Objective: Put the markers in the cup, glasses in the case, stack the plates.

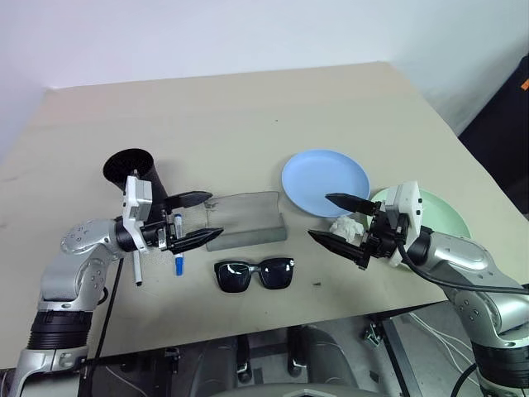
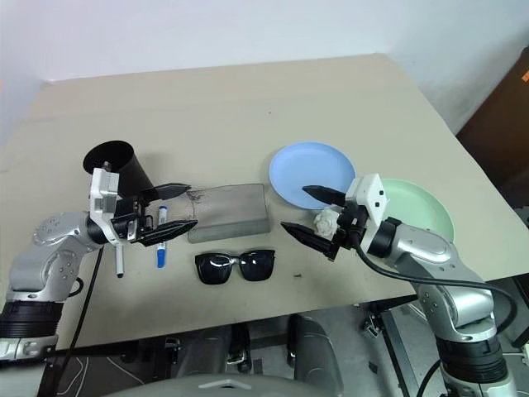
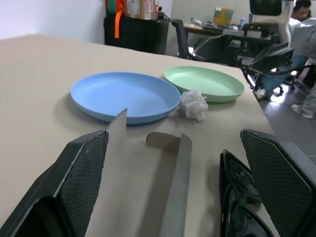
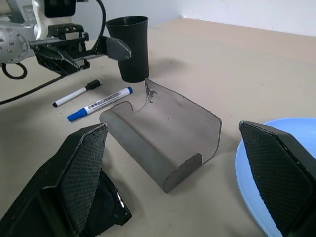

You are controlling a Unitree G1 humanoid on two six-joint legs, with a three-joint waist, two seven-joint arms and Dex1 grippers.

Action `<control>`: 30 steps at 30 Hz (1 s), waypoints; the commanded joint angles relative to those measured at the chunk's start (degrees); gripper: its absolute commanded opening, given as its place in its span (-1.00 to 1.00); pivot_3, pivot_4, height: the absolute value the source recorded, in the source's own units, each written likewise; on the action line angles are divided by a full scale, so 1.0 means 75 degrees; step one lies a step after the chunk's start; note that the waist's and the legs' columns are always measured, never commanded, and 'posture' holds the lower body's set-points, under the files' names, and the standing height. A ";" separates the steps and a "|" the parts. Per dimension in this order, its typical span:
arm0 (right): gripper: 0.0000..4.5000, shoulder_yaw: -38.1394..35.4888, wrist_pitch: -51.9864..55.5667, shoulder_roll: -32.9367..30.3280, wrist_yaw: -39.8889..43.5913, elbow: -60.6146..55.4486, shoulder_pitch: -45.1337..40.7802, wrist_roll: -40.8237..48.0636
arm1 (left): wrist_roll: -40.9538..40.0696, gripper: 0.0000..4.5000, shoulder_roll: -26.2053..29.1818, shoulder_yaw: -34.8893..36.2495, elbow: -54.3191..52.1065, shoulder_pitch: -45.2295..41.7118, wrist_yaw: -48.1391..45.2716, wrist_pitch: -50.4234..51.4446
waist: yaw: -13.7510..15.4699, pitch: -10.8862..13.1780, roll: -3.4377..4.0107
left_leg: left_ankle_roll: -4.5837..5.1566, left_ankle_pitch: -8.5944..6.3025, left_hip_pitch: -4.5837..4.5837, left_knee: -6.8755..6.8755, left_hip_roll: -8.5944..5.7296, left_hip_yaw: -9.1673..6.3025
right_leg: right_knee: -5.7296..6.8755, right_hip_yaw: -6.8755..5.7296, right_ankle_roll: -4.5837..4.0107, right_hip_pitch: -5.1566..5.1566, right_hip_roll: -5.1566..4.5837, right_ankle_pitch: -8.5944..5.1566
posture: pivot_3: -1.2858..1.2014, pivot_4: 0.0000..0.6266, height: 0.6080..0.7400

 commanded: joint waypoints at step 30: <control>1.00 -0.2407 0.2594 -0.2526 -0.0088 0.0625 0.0738 0.0871 | 0.0560 0.99 -0.0727 -0.0691 0.0396 -0.0706 -0.0039 -0.0223 | 0.0126 0.0000 0.0000 | 0.0004 0.0001 0.0005 0.0037 0.0003 -0.0016 | 0.0016 -0.0005 0.0003 0.0018 0.0009 0.0001 | 0.03 -0.52 1.00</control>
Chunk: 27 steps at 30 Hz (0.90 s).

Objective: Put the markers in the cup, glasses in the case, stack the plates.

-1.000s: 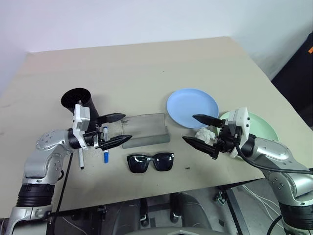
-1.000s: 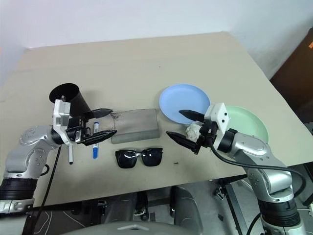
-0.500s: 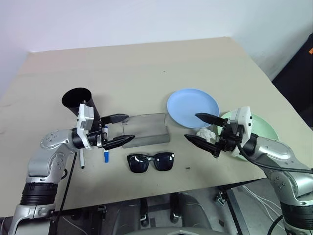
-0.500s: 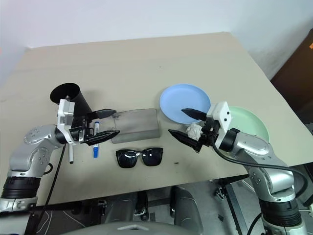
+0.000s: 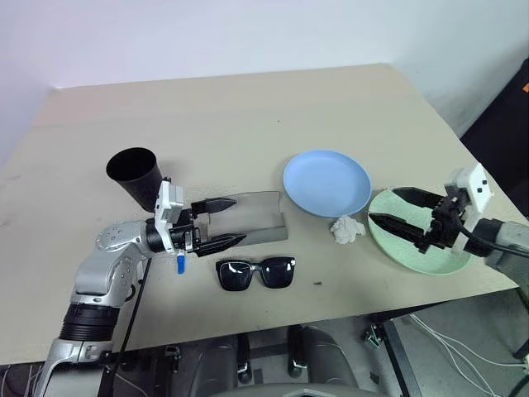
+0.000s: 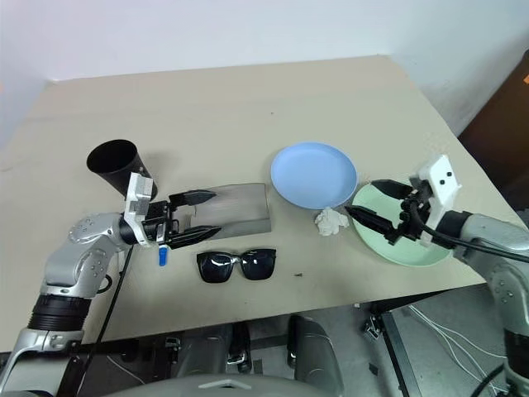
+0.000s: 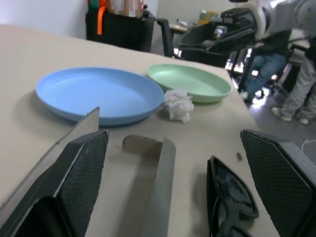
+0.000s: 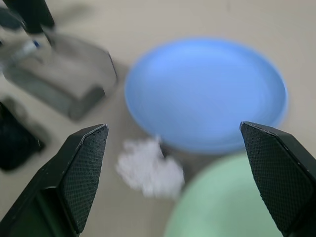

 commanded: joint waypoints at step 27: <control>-0.98 0.0905 0.0151 -0.1308 0.0651 -0.0347 0.1169 -0.1666 | 0.0312 1.00 -0.0071 -0.0054 0.0529 -0.0372 -0.0254 -0.0514 | 0.0046 0.0002 -0.0004 | 0.0008 -0.0008 -0.0007 0.0030 0.0002 -0.0019 | -0.0004 -0.0015 0.0004 0.0014 -0.0005 -0.0002 | 0.03 -0.52 1.00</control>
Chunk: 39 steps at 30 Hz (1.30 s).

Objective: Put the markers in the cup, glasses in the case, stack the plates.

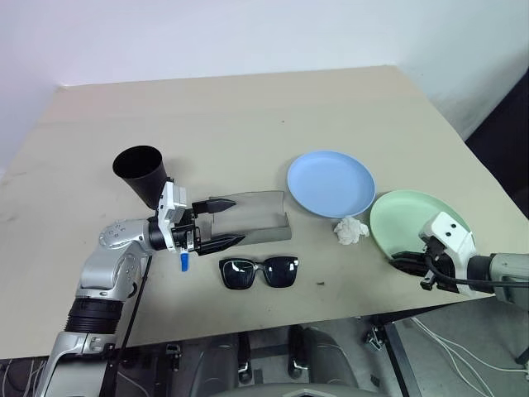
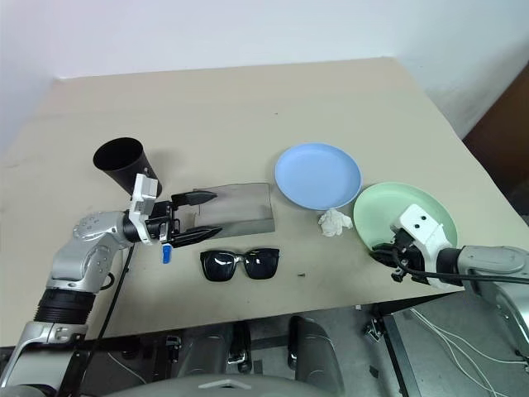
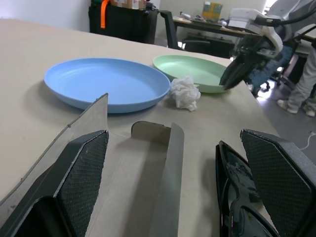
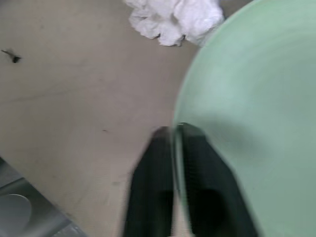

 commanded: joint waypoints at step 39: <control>-0.98 0.3166 -0.1674 0.1093 0.0019 0.2287 -0.5377 -0.2237 | -0.0001 1.00 -0.0372 0.0198 0.0243 -0.0522 0.0265 -0.0283 | 0.0004 0.0006 -0.0001 | 0.0014 -0.0004 -0.0017 0.0022 -0.0002 0.0006 | 0.0022 -0.0004 -0.0003 -0.0014 -0.0002 0.0003 | 0.03 -0.52 1.00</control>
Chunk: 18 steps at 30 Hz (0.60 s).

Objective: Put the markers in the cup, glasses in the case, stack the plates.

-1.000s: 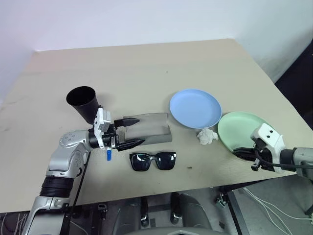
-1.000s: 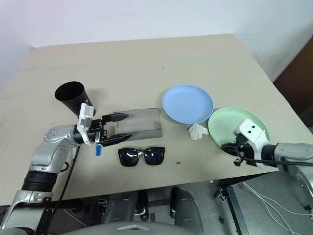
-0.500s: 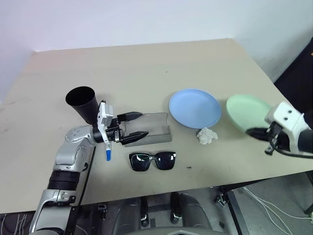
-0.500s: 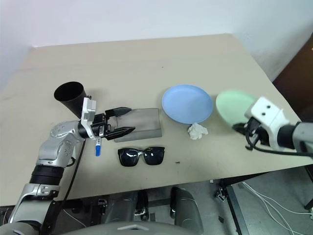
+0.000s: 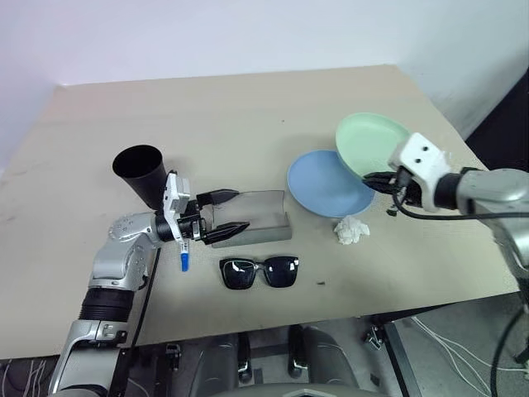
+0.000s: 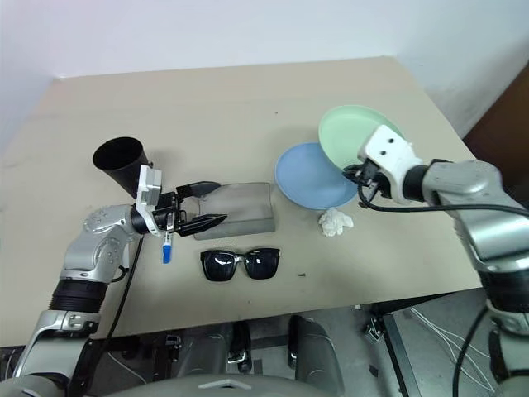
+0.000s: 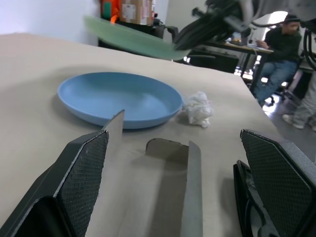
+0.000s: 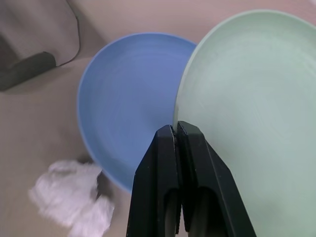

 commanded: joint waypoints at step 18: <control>-0.98 0.1188 0.0061 0.1085 0.1093 0.0387 -0.0763 -0.0646 | -0.0143 1.00 0.0089 0.0274 -0.0935 0.0302 0.0479 0.0053 | -0.0004 0.0000 0.0001 | 0.0000 0.0000 0.0007 0.0023 0.0001 0.0006 | 0.0033 0.0002 -0.0001 -0.0002 -0.0009 0.0001 | 0.03 -0.52 1.00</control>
